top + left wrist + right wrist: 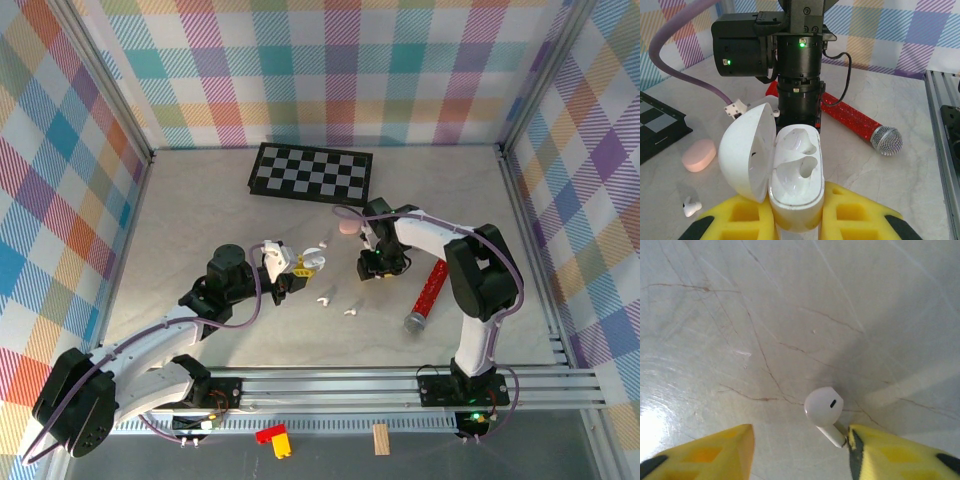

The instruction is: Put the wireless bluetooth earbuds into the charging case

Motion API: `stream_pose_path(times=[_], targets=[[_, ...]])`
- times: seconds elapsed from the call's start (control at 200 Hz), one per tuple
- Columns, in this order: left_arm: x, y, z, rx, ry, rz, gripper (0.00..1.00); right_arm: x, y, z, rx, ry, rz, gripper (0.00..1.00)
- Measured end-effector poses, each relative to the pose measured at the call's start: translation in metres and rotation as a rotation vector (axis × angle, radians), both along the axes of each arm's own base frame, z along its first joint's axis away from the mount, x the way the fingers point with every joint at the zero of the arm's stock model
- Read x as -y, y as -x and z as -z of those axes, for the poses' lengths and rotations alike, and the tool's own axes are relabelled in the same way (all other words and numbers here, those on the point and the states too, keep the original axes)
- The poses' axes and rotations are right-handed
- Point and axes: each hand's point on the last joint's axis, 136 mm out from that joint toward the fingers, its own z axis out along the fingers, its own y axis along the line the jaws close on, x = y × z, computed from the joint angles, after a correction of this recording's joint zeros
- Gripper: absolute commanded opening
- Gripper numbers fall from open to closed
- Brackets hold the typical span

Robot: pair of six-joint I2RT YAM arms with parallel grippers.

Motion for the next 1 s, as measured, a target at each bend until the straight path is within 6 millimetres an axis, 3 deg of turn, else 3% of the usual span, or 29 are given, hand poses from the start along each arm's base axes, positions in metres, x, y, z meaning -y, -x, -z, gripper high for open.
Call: stream_pose_path(times=[0.245, 0.495, 0.675, 1.0], targets=[[-0.008, -0.008, 0.002, 0.003, 0.017, -0.038, 0.00, 0.005, 0.000, -0.005, 0.002, 0.044, -0.006, 0.57], [-0.040, -0.032, 0.028, -0.074, 0.065, -0.179, 0.00, -0.008, 0.000, -0.030, 0.074, 0.042, -0.054, 0.59], [-0.052, -0.043, 0.019, -0.064, 0.117, -0.231, 0.00, -0.009, -0.002, -0.035, 0.103, 0.051, -0.062, 0.56], [-0.052, -0.042, 0.017, -0.064, 0.122, -0.232, 0.00, -0.003, -0.020, -0.030, 0.095, 0.157, -0.072, 0.52]])
